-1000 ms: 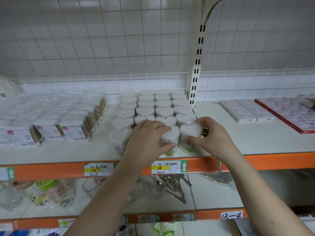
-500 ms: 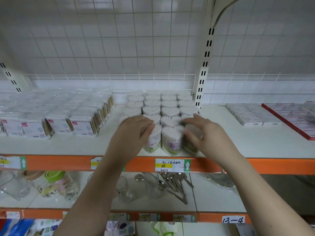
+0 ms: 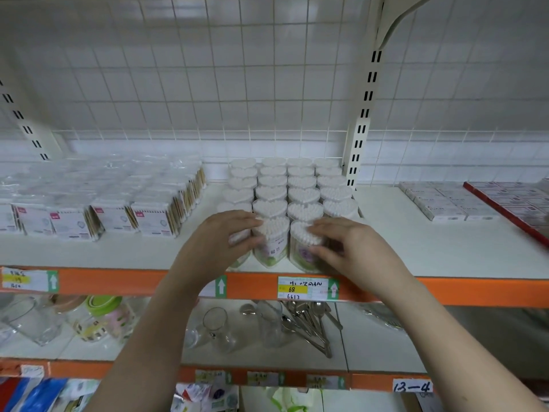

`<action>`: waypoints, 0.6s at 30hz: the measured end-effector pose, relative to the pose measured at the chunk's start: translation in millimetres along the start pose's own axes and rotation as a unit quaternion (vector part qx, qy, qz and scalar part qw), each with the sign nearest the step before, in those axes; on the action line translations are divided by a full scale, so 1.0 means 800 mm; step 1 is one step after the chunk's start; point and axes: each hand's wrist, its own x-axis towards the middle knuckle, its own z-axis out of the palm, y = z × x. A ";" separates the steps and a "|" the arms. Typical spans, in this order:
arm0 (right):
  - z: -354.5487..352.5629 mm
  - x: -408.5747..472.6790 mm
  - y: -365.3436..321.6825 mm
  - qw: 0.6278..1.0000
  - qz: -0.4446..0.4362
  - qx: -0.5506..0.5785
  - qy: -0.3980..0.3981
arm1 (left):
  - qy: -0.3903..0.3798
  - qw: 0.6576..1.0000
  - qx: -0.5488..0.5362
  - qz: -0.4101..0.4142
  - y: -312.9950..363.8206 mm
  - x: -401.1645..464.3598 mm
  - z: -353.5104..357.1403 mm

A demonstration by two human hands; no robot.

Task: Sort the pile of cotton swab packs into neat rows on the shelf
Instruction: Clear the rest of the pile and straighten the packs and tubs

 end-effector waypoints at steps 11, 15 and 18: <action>0.002 0.043 -0.031 0.993 -0.056 -0.052 -0.085 | 0.011 0.995 -0.014 -0.093 -0.024 -0.024 -0.029; 0.003 0.053 -0.029 0.991 -0.061 -0.058 -0.101 | -0.004 0.990 -0.062 -0.127 -0.031 -0.033 -0.033; 0.002 0.058 -0.030 0.992 -0.057 -0.054 -0.097 | -0.008 0.987 -0.081 -0.138 -0.036 -0.035 -0.031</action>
